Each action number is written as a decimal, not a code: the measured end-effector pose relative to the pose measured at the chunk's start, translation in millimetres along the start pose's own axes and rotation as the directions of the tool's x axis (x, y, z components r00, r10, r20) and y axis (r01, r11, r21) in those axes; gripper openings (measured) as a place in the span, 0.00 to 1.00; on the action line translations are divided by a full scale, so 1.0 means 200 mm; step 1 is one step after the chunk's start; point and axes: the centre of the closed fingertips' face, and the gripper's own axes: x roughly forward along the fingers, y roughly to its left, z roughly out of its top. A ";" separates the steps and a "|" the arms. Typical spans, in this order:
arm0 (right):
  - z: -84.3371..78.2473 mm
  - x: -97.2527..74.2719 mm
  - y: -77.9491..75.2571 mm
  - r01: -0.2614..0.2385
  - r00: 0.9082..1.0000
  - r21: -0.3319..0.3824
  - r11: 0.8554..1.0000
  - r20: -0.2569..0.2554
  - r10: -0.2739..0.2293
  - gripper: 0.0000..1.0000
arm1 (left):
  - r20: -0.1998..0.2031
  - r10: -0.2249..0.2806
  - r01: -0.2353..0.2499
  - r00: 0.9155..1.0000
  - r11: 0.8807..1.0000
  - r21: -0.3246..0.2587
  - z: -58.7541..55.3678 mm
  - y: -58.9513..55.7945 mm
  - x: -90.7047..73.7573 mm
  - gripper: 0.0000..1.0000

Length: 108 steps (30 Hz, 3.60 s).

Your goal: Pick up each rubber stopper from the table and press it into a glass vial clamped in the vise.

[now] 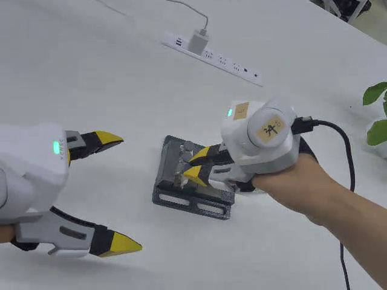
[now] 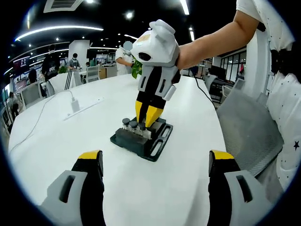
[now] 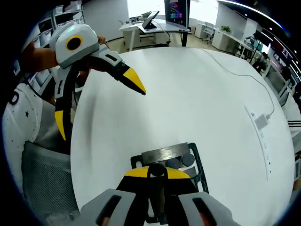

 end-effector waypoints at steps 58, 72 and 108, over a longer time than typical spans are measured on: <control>0.00 0.01 0.00 0.047 0.994 -0.149 0.988 -0.086 -0.060 0.08 | 0.020 -0.008 0.008 1.000 1.000 -0.018 0.03 -0.01 0.02 0.89; 0.03 -0.08 0.00 0.046 0.998 -0.103 0.994 -0.032 -0.049 0.05 | 0.015 -0.015 0.015 1.000 1.000 -0.013 0.02 -0.02 0.03 0.89; 0.00 -0.01 0.00 0.014 0.998 -0.118 0.993 -0.063 -0.021 0.01 | 0.022 -0.019 0.019 1.000 0.999 -0.030 0.02 -0.01 0.04 0.86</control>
